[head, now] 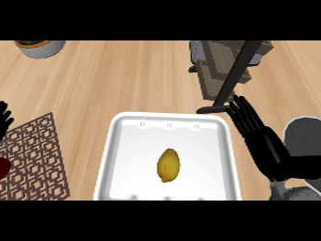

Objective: Pick the lemon from the tray and place it in the tiered basket

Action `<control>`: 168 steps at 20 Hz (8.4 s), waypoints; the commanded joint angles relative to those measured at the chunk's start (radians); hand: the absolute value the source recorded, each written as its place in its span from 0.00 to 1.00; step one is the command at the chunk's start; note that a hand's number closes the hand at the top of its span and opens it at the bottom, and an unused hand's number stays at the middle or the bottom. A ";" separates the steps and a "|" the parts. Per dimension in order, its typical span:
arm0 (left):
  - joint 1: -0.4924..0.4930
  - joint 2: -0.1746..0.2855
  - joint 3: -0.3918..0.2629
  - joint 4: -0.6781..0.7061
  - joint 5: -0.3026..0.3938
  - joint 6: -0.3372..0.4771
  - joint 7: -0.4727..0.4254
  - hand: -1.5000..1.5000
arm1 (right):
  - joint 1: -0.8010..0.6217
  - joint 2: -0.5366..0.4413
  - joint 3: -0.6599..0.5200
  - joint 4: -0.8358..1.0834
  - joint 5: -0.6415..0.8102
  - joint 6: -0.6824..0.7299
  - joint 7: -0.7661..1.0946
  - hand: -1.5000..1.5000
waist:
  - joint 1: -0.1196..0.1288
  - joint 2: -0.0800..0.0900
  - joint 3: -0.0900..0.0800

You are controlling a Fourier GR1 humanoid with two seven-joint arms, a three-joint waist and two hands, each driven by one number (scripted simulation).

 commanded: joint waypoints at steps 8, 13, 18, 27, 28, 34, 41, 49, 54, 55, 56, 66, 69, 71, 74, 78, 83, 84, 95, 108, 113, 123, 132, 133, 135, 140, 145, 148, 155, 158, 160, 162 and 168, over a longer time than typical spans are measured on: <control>-0.100 -0.203 -0.119 -0.165 -0.099 0.154 -0.098 0.50 | 0.146 0.096 -0.225 -0.014 0.085 -0.363 -0.155 1.00 | -0.086 0.052 0.012; -0.142 -0.317 -0.253 -0.214 -0.210 0.261 -0.033 0.50 | 0.244 0.290 -0.041 -0.050 -0.183 0.044 -0.301 0.00 | -0.020 0.047 0.018; -0.132 -0.338 -0.259 -0.196 -0.245 0.274 -0.034 0.50 | 0.498 0.092 -0.031 -0.268 -0.042 0.145 -0.388 0.00 | -0.026 0.043 0.015; -0.162 -0.345 -0.255 -0.186 -0.265 0.301 -0.009 0.50 | 0.497 -0.295 -0.096 -0.508 0.460 -0.041 -0.090 0.00 | -0.041 0.042 0.003; -0.162 -0.356 -0.268 -0.195 -0.260 0.296 -0.003 0.50 | 0.480 -0.324 -0.100 -0.536 0.522 -0.059 -0.047 0.00 | -0.033 0.041 0.002; -0.160 -0.347 -0.287 -0.208 -0.279 0.285 -0.001 0.50 | 0.464 -0.420 -0.012 -0.759 0.787 -0.061 0.340 0.00 | -0.003 0.045 0.004; -0.165 -0.371 -0.308 -0.206 -0.282 0.272 0.000 0.50 | 0.266 -0.373 0.198 -0.904 0.914 0.043 0.835 0.00 | 0.035 0.053 0.006; -0.180 -0.396 -0.288 -0.161 -0.290 0.286 -0.017 0.50 | -0.119 -0.216 0.424 -0.836 0.916 0.148 1.251 0.00 | 0.023 0.049 0.008; -0.179 -0.393 -0.274 -0.152 -0.300 0.277 -0.040 0.50 | -0.259 -0.017 0.564 -0.648 0.962 0.203 1.421 0.00 | 0.009 0.047 0.012; -0.127 -0.389 -0.284 -0.211 -0.288 0.278 -0.021 0.50 | -0.259 -0.015 0.551 -0.728 0.928 0.244 1.523 0.00 | 0.011 0.042 0.011; -0.151 -0.385 -0.289 -0.214 -0.303 0.278 -0.011 0.50 | -0.309 0.042 0.555 -0.619 0.939 0.236 1.503 0.00 | 0.017 0.045 0.011; -0.152 -0.411 -0.293 -0.243 -0.332 0.298 0.041 0.50 | -0.255 0.050 0.600 -0.575 1.038 0.279 1.512 0.00 | -0.003 0.045 0.014; -0.131 -0.401 -0.281 -0.220 -0.327 0.278 -0.006 0.50 | -0.284 0.088 0.610 -0.555 1.048 0.326 1.546 0.00 | 0.000 0.045 0.013; -0.162 -0.375 -0.255 -0.216 -0.315 0.250 0.025 0.50 | -0.292 0.096 0.576 -0.540 1.036 0.346 1.515 0.00 | -0.001 0.047 0.014; -0.111 -0.404 -0.273 -0.231 -0.318 0.256 -0.007 0.50 | -0.274 0.095 0.628 -0.546 1.063 0.372 1.486 0.00 | -0.001 0.046 0.014; -0.125 -0.410 -0.270 -0.216 -0.345 0.269 0.001 0.50 | -0.284 0.109 0.654 -0.471 1.132 0.371 1.409 0.00 | -0.001 0.046 0.014; -0.144 -0.387 -0.225 -0.211 -0.309 0.223 -0.004 0.50 | -0.309 0.173 0.590 -0.400 1.191 0.390 1.425 0.00 | -0.002 0.047 0.014; -0.120 -0.431 -0.275 -0.261 -0.350 0.273 0.027 0.50 | -0.279 0.111 0.543 -0.407 1.174 0.388 1.360 0.00 | -0.001 0.047 0.015; -0.165 -0.428 -0.208 -0.230 -0.340 0.219 0.035 0.50 | -0.083 0.143 0.539 -0.347 1.296 0.308 1.212 0.00 | -0.004 0.048 0.015; -0.125 -0.490 -0.192 -0.238 -0.421 0.179 0.006 0.50 | -0.078 0.236 0.407 -0.278 1.354 0.387 1.026 0.00 | -0.001 0.049 0.015; -0.156 -0.511 -0.155 -0.197 -0.429 0.184 0.004 0.50 | -0.079 0.300 0.444 -0.159 1.384 0.301 1.026 0.00 | -0.001 0.049 0.015; -0.152 -0.503 -0.134 -0.261 -0.437 0.129 0.060 0.50 | -0.180 0.301 0.400 -0.009 1.327 0.291 1.021 0.00 | 0.003 0.049 0.015; -0.201 -0.565 -0.109 -0.093 -0.454 0.137 -0.052 0.50 | -0.253 0.302 0.427 0.102 1.270 0.172 1.019 0.00 | 0.001 0.051 0.015; -0.091 -0.533 -0.146 -0.301 -0.475 0.123 0.039 0.50 | -0.172 0.302 0.419 0.042 1.327 0.226 0.979 0.00 | 0.002 0.048 0.015; -0.141 -0.564 -0.137 -0.194 -0.487 0.140 0.003 0.50 | -0.112 0.302 0.415 0.042 1.372 0.168 0.921 0.00 | -0.002 0.049 0.015; -0.089 -0.544 -0.139 -0.312 -0.501 0.123 0.061 0.50 | -0.138 0.302 0.448 0.063 1.338 0.124 0.954 0.00 | 0.001 0.048 0.015; -0.156 -0.557 -0.096 -0.180 -0.470 0.104 -0.002 0.50 | -0.180 0.302 0.408 0.121 1.304 0.051 0.917 0.00 | -0.001 0.050 0.015; -0.074 -0.597 -0.178 -0.265 -0.536 0.148 0.016 0.50 | -0.210 0.302 0.452 0.257 1.326 -0.103 0.896 1.00 | 0.005 0.049 0.015; -0.114 -0.562 -0.114 -0.267 -0.488 0.106 0.021 0.50 | -0.221 0.302 0.542 0.292 1.520 -0.151 0.907 1.00 | 0.003 0.049 0.015; -0.092 -0.597 -0.157 -0.233 -0.520 0.148 -0.021 0.50 | -0.216 0.302 0.523 0.225 1.546 -0.120 0.948 1.00 | -0.001 0.048 0.015; -0.129 -0.581 -0.143 -0.309 -0.524 0.134 0.081 0.50 | -0.351 0.302 0.449 0.268 1.486 -0.009 0.977 1.00 | 0.005 0.048 0.015; -0.085 -0.586 -0.139 -0.282 -0.512 0.133 0.052 0.50 | -0.364 0.297 0.449 0.155 1.498 0.207 1.091 1.00 | -0.001 0.043 0.014; -0.132 -0.564 -0.100 -0.226 -0.485 0.108 0.023 0.50 | -0.584 0.295 0.289 0.039 1.399 0.639 1.239 1.00 | -0.012 0.042 0.013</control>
